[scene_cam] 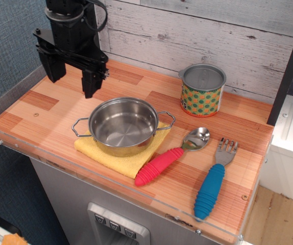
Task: Move the red spoon to the left of the pot
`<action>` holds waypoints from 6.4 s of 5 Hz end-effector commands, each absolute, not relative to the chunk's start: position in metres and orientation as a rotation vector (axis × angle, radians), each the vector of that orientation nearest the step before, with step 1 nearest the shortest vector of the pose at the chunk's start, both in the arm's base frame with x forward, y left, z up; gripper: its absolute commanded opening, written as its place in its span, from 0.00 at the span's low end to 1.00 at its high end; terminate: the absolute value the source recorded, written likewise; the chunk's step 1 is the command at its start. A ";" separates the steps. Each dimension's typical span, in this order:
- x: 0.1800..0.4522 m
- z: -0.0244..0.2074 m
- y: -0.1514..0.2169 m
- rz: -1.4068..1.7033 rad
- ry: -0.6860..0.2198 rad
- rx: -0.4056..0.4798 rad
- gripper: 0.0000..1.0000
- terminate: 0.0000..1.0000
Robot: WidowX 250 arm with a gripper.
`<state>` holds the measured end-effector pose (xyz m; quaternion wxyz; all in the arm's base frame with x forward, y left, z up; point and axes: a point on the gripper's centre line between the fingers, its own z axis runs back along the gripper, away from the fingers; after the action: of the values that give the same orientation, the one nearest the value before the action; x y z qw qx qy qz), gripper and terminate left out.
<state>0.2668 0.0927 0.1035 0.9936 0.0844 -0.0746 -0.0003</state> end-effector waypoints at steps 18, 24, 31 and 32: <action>0.271 0.031 -0.033 -0.381 -0.112 0.234 0.00 0.00; 0.268 0.100 0.034 -0.111 -0.202 0.213 0.00 0.00; 0.276 0.055 0.148 0.078 -0.096 0.264 0.00 0.00; 0.277 0.043 0.156 0.069 -0.070 0.277 0.00 0.00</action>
<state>0.2866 0.1507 0.0270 0.9914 0.1269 -0.0148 0.0280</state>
